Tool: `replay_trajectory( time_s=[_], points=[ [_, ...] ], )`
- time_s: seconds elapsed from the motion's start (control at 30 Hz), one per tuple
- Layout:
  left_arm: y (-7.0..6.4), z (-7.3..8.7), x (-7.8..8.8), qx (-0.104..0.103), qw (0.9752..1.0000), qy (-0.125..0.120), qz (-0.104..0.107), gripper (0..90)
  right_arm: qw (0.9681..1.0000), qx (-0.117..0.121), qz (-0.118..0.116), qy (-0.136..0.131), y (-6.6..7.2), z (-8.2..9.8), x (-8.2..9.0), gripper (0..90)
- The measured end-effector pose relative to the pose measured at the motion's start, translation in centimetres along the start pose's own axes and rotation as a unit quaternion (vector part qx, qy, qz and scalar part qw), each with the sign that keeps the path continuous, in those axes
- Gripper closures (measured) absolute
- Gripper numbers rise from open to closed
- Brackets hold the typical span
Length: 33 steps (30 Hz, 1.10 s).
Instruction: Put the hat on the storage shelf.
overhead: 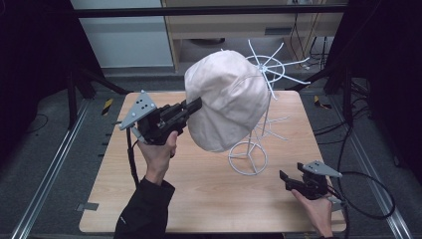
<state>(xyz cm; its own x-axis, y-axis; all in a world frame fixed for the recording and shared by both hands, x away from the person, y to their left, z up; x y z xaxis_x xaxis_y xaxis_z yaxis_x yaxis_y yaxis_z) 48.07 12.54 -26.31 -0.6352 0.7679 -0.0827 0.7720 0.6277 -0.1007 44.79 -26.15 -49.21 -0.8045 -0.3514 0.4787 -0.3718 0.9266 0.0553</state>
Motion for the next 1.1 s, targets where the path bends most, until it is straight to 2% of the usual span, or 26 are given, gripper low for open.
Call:
replay_trajectory(
  time_s=[0.17,0.37,0.47,0.6,0.77,0.83,0.97,1.1],
  points=[
    [1.2,1.9,-0.3,0.016,0.9996,0.024,-0.002,79.1,1.0000,0.001,0.000,0.000,0.0,0.0,-0.1,25.4],
    [1.6,3.1,-0.9,0.016,0.9989,0.045,-0.002,78.4,1.0000,0.002,0.002,-0.001,-0.1,0.0,-0.1,25.3],
    [1.7,3.5,-0.8,0.012,0.9985,0.053,0.003,74.5,1.0000,0.001,0.001,-0.001,-0.1,0.0,0.0,25.3],
    [1.9,4.3,-0.3,0.001,0.9976,0.069,-0.004,64.3,1.0000,0.000,0.000,-0.002,0.0,0.0,0.0,25.3],
    [2.8,5.7,1.5,-0.013,0.9957,0.084,-0.036,46.2,1.0000,0.003,0.000,-0.001,0.0,0.1,0.0,25.1],
    [3.3,6.4,2.6,-0.024,0.9935,0.098,-0.053,41.5,1.0000,0.003,0.000,-0.001,0.0,0.1,0.0,24.8],
    [4.1,7.5,4.7,-0.027,0.9915,0.106,-0.071,35.7,1.0000,-0.001,0.001,0.001,0.0,0.1,-0.1,24.1],
    [4.9,8.9,6.7,-0.036,0.9865,0.132,-0.090,31.6,1.0000,-0.001,0.001,0.000,0.0,0.1,-0.1,23.7]
  ],
)
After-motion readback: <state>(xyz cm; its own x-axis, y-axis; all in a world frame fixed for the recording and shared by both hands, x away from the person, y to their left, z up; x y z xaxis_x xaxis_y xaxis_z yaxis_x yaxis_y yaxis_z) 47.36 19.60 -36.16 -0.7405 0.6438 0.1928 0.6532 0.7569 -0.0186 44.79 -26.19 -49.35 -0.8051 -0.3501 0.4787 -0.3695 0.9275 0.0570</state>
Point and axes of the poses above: each handheld gripper's, and its own axes: x roughly backward along the jaws, z roughly out of its underside, y roughly to its left, the point moved 3 cm from there along -x, roughly forward along the jaws, and after that the axes turned 2 degrees about -y, right-handed, at the moved point
